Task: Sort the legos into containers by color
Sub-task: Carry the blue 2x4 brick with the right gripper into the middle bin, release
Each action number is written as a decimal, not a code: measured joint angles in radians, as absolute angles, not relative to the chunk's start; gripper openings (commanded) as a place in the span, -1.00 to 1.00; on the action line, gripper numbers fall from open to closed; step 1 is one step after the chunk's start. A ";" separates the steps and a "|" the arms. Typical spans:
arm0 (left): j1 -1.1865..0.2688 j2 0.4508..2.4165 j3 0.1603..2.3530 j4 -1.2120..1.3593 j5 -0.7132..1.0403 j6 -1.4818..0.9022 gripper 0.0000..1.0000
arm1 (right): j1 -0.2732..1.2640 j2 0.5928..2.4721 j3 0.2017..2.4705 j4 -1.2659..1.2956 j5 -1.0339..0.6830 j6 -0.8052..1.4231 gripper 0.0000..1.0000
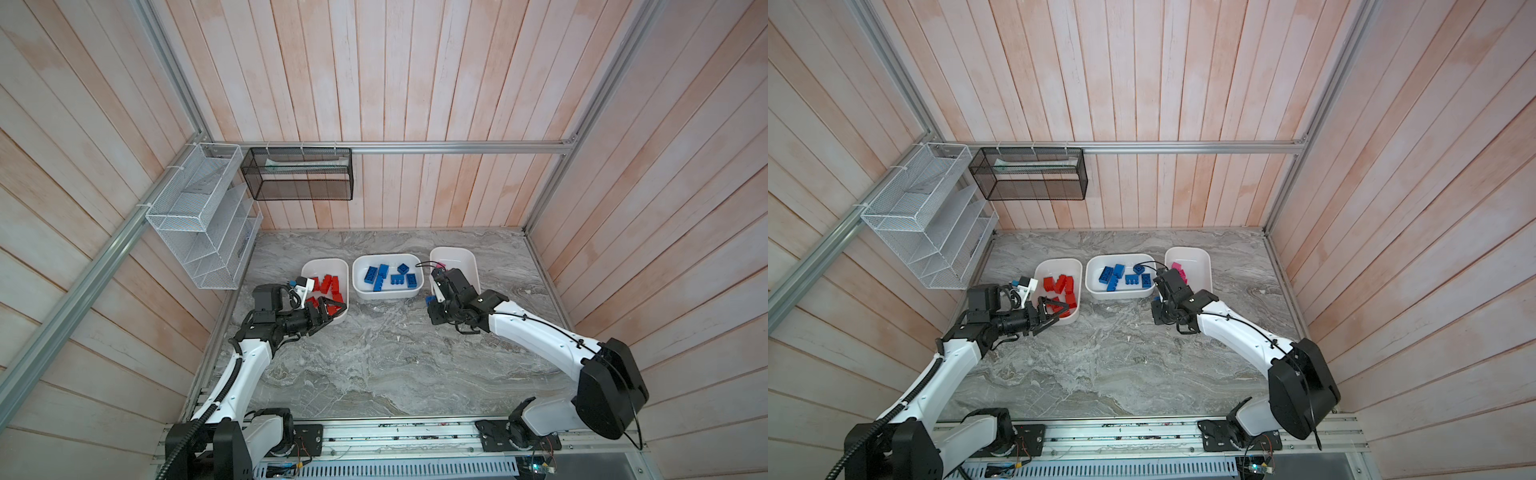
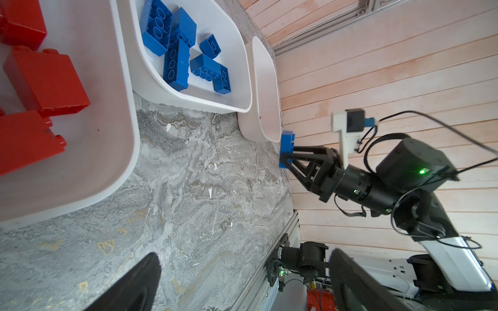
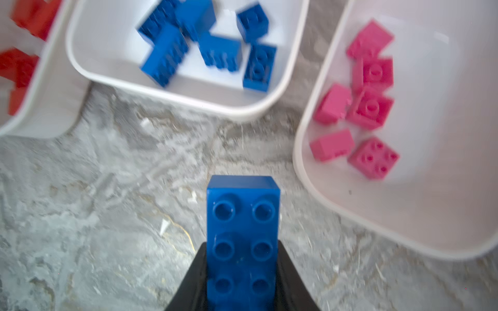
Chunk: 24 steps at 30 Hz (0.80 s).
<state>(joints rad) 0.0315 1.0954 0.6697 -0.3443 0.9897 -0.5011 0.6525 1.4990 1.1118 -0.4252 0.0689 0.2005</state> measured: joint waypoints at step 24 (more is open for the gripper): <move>0.039 1.082 0.684 -0.400 0.982 -0.459 0.98 | 0.575 2.219 1.842 -0.558 -0.343 -0.588 -0.46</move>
